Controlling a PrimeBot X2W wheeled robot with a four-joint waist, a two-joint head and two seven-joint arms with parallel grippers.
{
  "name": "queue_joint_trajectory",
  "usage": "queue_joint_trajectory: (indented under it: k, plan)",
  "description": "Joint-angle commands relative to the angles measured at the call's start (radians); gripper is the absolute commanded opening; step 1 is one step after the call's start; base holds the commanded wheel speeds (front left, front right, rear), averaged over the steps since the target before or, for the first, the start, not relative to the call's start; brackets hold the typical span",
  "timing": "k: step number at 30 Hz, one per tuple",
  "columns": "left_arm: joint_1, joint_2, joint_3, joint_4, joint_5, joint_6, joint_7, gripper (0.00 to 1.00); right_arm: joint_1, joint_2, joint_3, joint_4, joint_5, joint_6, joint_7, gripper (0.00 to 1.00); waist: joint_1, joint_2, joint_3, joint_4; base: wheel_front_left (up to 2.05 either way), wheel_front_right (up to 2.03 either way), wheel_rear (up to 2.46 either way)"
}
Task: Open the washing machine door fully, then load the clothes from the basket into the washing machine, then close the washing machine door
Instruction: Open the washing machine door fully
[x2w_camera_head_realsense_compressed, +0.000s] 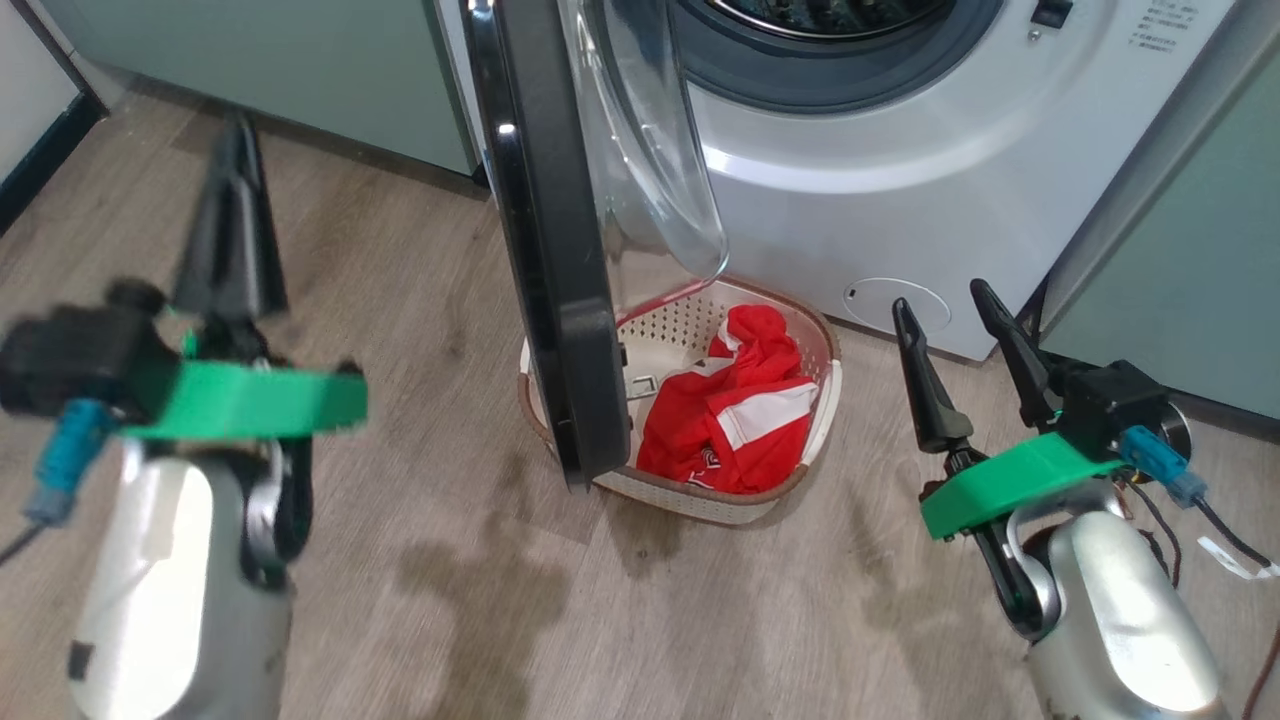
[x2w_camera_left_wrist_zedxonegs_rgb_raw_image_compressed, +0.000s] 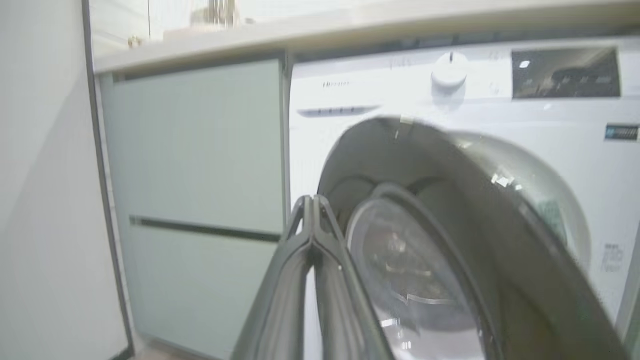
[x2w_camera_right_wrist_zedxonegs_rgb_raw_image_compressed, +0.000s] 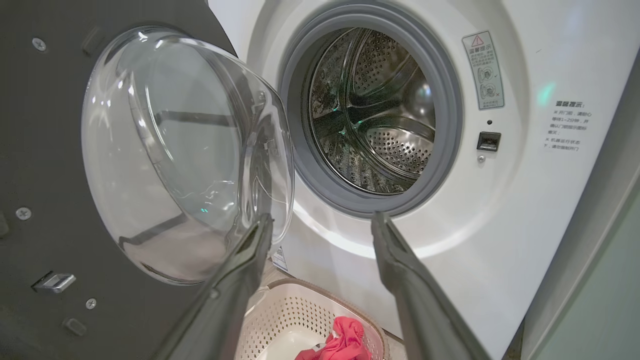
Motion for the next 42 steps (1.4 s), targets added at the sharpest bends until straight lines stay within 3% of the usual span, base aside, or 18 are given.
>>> queue_joint_trajectory:
  k: [1,6,12,18,23,31,42]
  plan:
    - [-0.064,0.030,0.035,-0.059,0.015,0.011,-0.004,0.00,-0.028,0.013,0.021,-0.030,-0.002,0.000,-0.012,1.00,0.0000,-0.0001,-0.003,-0.001,0.00,0.00,0.00]
    - [-0.145,0.025,-0.005,-0.173,0.050,0.014,0.010,0.00,-0.028,0.014,0.028,-0.029,0.003,0.000,-0.012,1.00,0.0000,-0.0001,-0.006,-0.012,0.00,0.00,0.00]
    - [-0.185,-0.029,-0.171,-0.247,0.077,-0.025,0.047,0.00,-0.028,0.014,0.032,-0.030,0.002,0.000,-0.010,1.00,0.0000,-0.0001,0.000,-0.027,0.00,0.00,0.00]
    - [-0.137,-0.068,-0.371,-0.224,0.035,-0.062,0.115,0.00,-0.038,0.015,0.043,-0.026,0.001,0.000,-0.007,1.00,0.0000,-0.0001,0.015,-0.045,0.00,0.00,0.00]
    - [-0.062,-0.074,-0.469,-0.192,-0.017,-0.077,0.187,0.00,-0.042,0.015,0.038,-0.026,0.000,0.000,-0.008,1.00,0.0000,-0.0001,0.031,-0.048,0.00,0.00,0.00]
    - [0.048,-0.053,-0.505,-0.141,-0.088,-0.079,0.265,0.00,-0.058,0.015,0.035,-0.023,-0.005,0.000,-0.009,1.00,0.0000,-0.0001,0.059,-0.043,0.00,0.00,0.00]
    - [0.118,-0.012,-0.456,-0.114,-0.117,-0.030,0.283,0.00,-0.074,0.015,0.041,-0.007,-0.003,0.000,-0.010,1.00,0.0000,-0.0001,0.072,-0.044,0.00,0.00,0.00]
